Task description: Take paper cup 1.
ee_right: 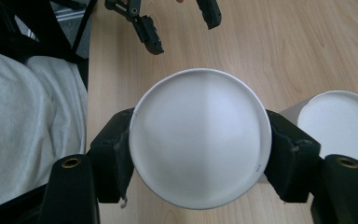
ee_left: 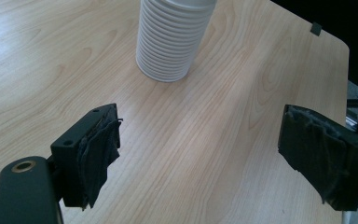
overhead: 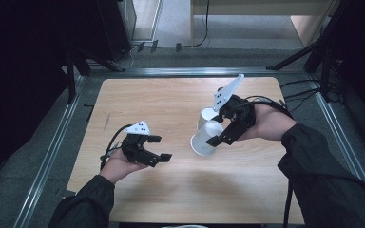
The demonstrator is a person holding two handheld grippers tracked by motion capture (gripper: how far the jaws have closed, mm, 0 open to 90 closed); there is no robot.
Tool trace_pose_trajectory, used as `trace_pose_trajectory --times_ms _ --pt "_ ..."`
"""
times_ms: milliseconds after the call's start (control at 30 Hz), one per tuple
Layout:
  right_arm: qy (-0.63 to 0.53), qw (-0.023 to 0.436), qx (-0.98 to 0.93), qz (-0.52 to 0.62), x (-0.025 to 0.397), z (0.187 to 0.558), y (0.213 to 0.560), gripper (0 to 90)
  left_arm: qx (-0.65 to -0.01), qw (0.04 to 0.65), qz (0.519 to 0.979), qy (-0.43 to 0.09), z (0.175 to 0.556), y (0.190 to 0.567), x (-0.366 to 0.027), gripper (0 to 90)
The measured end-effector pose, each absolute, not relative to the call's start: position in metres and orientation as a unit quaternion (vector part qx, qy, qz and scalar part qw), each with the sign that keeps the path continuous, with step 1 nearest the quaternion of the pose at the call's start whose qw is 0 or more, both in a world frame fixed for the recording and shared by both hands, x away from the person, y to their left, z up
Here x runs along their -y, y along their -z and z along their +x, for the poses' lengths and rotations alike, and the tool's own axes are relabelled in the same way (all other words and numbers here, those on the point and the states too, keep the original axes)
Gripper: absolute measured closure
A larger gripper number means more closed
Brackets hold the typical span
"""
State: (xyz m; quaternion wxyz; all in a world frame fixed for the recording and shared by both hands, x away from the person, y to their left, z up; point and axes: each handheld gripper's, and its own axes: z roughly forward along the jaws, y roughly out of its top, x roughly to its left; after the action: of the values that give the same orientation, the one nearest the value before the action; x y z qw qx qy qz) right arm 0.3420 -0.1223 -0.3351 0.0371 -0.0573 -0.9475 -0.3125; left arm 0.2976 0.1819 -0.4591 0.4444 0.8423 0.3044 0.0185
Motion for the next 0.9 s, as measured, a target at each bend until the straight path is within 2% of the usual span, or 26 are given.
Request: trace_pose_trajectory --times_ms 900 --pt "0.42 0.041 0.902 -0.092 0.13 0.336 0.404 34.7 -0.278 0.469 0.838 -0.002 0.293 0.458 -0.178 11.9"
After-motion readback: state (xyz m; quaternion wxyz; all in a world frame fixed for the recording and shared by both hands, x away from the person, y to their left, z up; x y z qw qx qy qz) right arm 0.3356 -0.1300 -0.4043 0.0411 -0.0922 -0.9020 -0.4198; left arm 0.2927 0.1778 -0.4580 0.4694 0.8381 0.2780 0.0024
